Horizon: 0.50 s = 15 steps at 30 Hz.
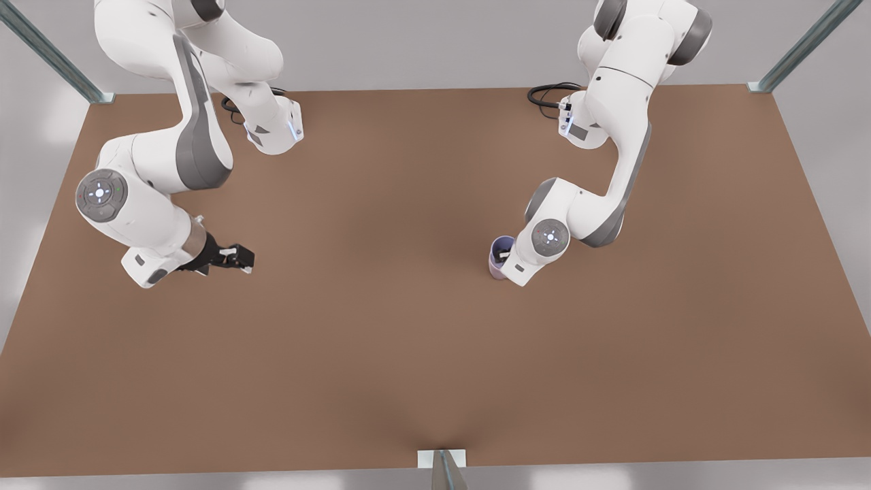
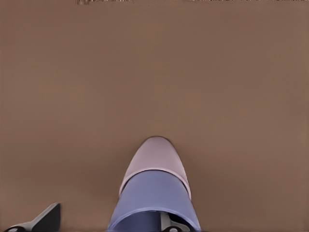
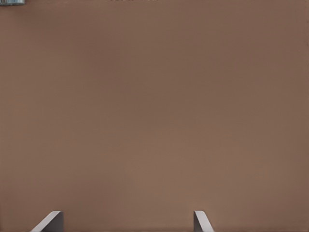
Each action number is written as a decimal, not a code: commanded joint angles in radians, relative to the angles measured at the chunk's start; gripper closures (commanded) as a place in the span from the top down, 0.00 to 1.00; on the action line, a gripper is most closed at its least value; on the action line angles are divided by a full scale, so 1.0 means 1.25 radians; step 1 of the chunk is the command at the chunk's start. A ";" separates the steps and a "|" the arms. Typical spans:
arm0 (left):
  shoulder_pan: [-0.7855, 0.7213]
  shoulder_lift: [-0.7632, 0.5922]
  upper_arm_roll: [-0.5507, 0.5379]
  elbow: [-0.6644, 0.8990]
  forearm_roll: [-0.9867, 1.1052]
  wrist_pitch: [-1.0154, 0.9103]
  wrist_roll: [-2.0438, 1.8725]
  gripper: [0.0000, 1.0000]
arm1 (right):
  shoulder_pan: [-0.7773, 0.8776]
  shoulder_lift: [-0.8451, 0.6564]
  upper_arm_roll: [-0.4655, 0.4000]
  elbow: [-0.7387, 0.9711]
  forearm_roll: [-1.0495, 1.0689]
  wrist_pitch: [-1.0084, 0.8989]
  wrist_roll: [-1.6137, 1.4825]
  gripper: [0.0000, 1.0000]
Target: Stack the cups, with the pink cup at the bottom and the purple cup at the top
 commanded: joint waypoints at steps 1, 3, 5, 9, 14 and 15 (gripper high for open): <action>0.001 -0.001 0.000 0.000 0.003 0.004 -0.038 1.00 | -0.001 0.000 0.000 -0.001 0.000 0.002 0.061 1.00; 0.003 -0.004 0.000 0.002 0.003 0.003 -0.038 1.00 | -0.001 0.000 0.000 -0.004 0.000 0.002 0.061 1.00; 0.008 -0.006 0.001 0.005 0.003 0.000 -0.037 1.00 | 0.000 0.000 0.000 -0.004 0.000 0.002 0.061 1.00; 0.024 -0.012 0.001 0.008 0.009 -0.004 -0.032 1.00 | 0.000 0.000 0.000 -0.004 0.000 0.002 0.061 1.00; 0.034 -0.011 0.001 0.007 0.013 -0.009 -0.032 1.00 | 0.000 0.000 0.000 -0.004 0.000 0.002 0.061 1.00; 0.034 -0.011 0.001 0.007 0.013 -0.008 -0.033 1.00 | 0.002 0.000 0.000 -0.004 0.000 0.002 0.061 1.00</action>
